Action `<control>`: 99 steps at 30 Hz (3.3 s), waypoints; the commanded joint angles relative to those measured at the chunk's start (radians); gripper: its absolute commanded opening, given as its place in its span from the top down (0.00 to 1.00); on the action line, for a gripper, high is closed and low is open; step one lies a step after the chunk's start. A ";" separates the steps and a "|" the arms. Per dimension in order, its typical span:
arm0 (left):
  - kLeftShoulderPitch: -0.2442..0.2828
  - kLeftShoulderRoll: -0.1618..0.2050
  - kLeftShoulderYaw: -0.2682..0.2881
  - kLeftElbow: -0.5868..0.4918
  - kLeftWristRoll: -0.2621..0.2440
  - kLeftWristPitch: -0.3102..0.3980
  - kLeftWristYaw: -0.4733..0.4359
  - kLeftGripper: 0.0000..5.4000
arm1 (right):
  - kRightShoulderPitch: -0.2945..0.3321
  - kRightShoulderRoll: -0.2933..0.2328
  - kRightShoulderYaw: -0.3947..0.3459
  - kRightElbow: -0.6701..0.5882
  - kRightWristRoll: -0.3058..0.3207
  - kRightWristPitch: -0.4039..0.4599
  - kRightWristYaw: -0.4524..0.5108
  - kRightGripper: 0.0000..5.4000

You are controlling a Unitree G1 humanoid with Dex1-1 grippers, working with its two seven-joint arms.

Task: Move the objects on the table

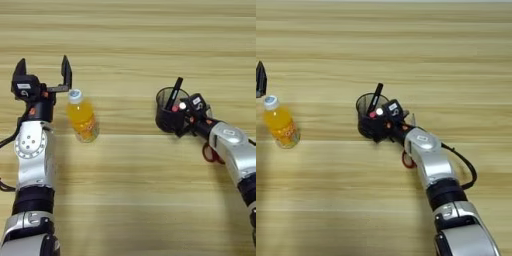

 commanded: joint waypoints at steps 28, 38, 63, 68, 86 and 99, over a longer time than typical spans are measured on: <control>-0.005 0.000 -0.017 -0.016 0.007 0.006 0.013 0.00 | 0.210 -0.045 0.005 -0.247 0.000 0.061 0.007 0.01; -0.007 0.002 -0.016 -0.009 0.006 0.003 0.011 0.00 | 0.341 -0.197 0.003 -0.521 0.002 0.130 0.090 0.01; -0.008 0.007 -0.012 -0.003 0.003 -0.002 0.006 0.00 | 0.081 -0.115 -0.213 -0.331 0.126 -0.043 -0.115 0.01; -0.006 0.006 -0.013 -0.006 0.002 -0.001 0.006 0.00 | 0.023 -0.057 -0.239 -0.147 0.083 -0.229 -0.211 0.01; 0.004 0.019 -0.022 -0.028 0.008 0.003 -0.008 0.00 | -0.058 -0.004 -0.274 0.141 0.042 -0.523 -0.360 0.01; 0.170 0.077 -0.112 -0.555 -0.184 0.314 -0.167 0.00 | -0.055 0.001 -0.255 0.154 0.013 -0.575 -0.385 0.01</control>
